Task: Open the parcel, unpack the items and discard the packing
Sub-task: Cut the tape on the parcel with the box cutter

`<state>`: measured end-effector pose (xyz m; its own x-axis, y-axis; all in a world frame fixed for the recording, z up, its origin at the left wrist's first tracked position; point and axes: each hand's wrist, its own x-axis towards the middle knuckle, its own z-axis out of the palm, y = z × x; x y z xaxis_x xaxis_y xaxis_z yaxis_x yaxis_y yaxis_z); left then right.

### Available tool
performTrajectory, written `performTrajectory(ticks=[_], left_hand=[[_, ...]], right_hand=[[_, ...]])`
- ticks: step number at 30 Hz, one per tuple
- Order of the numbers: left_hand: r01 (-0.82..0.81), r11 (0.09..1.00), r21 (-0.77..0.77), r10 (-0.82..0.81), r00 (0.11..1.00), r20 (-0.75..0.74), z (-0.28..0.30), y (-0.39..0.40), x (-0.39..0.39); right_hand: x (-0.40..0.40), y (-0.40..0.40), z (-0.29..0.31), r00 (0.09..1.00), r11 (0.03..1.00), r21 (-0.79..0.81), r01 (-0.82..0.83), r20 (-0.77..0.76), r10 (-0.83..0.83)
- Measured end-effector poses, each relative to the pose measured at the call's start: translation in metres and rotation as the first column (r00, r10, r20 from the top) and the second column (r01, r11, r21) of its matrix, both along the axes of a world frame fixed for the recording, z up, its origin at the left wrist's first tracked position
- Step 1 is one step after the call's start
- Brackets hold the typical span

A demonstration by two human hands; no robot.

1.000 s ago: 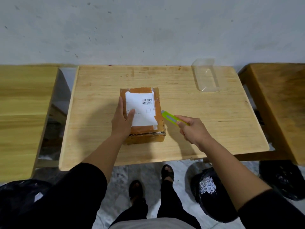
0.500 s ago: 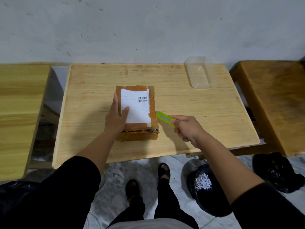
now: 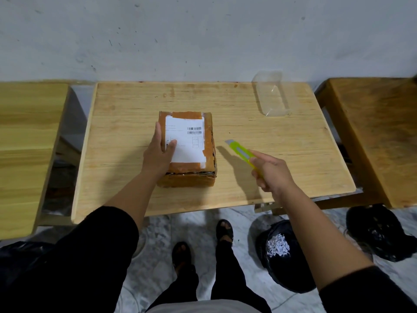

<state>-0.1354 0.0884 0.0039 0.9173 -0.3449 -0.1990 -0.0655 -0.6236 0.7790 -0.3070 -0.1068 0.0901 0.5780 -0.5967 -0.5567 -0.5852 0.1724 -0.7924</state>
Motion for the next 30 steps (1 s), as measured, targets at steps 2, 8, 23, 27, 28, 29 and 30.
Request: performTrajectory(ticks=[2, 8, 23, 27, 28, 29, 30], left_hand=[[-0.007, 1.000, -0.009, 0.007, 1.000, -0.012, 0.000, 0.000, 0.000], [0.000, 1.000, -0.005, 0.000, 1.000, -0.012, 0.000, 0.000, 0.000], [-0.015, 0.999, -0.042, 0.014, 0.999, -0.029, 0.001, 0.001, 0.000], [-0.017, 0.999, -0.036, 0.016, 0.999, -0.031, 0.001, 0.001, 0.000], [-0.018, 0.999, -0.036, 0.016, 0.999, -0.031, 0.001, 0.001, 0.000], [-0.018, 0.999, -0.040, 0.017, 0.999, -0.034, 0.001, 0.001, 0.000], [-0.018, 0.999, -0.045, 0.016, 0.999, -0.036, 0.001, 0.001, 0.000]], right_hand=[[0.008, 0.013, -0.007, 0.999, 1.000, 0.013, 0.012, 0.044, -0.012], [0.040, 0.050, -0.044, 0.989, 0.993, 0.084, 0.081, 0.113, -0.091], [0.026, 0.054, -0.045, 0.955, 0.973, 0.100, -0.208, 0.235, 0.180], [0.023, 0.051, -0.045, 0.911, 0.907, -0.153, -0.393, 0.071, 0.407], [0.022, 0.051, -0.045, 0.888, 0.867, -0.231, -0.441, 0.023, 0.458], [0.021, 0.050, -0.046, 0.869, 0.826, -0.300, -0.476, -0.019, 0.494], [0.020, 0.049, -0.046, 0.855, 0.795, -0.346, -0.499, -0.048, 0.516]])
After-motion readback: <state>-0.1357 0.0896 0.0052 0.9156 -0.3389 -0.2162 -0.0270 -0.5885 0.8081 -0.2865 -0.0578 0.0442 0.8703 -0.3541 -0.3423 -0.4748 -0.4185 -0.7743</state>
